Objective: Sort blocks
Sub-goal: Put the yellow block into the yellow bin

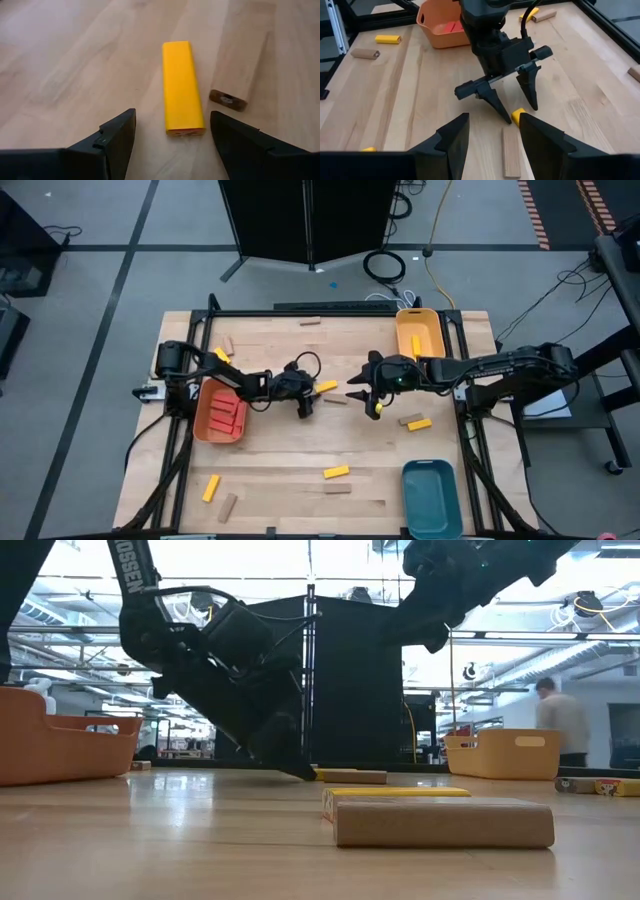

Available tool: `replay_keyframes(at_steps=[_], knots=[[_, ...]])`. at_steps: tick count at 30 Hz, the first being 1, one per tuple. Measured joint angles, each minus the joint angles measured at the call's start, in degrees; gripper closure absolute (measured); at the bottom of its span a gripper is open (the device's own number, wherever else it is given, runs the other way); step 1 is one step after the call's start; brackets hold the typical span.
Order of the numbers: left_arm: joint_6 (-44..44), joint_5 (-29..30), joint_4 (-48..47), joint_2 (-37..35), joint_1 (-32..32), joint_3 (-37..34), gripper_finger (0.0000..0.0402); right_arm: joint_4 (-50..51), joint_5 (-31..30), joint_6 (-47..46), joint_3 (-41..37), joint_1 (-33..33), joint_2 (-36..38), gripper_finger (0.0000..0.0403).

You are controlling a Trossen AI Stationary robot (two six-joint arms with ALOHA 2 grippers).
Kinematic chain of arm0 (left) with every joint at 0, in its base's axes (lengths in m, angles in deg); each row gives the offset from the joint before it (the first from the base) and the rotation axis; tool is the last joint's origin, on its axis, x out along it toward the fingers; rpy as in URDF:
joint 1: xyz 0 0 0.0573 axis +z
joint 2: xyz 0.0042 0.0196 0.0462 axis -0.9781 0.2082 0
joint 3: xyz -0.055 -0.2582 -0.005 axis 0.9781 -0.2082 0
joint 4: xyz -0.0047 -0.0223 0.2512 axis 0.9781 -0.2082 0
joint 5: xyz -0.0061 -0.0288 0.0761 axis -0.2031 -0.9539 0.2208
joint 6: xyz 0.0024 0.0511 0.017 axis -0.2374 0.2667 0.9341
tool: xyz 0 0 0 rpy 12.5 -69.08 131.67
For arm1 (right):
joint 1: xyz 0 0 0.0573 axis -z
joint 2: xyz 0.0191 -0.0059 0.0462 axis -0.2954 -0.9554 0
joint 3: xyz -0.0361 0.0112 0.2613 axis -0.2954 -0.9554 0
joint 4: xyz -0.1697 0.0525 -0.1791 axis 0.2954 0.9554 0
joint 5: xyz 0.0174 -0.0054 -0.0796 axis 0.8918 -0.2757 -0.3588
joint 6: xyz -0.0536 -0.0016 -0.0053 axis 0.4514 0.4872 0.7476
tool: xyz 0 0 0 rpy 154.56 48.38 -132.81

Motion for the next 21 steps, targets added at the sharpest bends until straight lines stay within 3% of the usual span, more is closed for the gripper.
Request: replay_keyframes(at_steps=[6,21], knots=[[0.04,-0.29,-0.02,-0.01,0.04,0.0,0.0158,-0.09,0.02,0.0,0.0,0.0,0.0,0.0235],[0.02,-5.09,-0.55,-0.01,0.37,0.0,0.0258,-1.48,0.04,-1.73,0.0,-0.37,0.0,0.0235]])
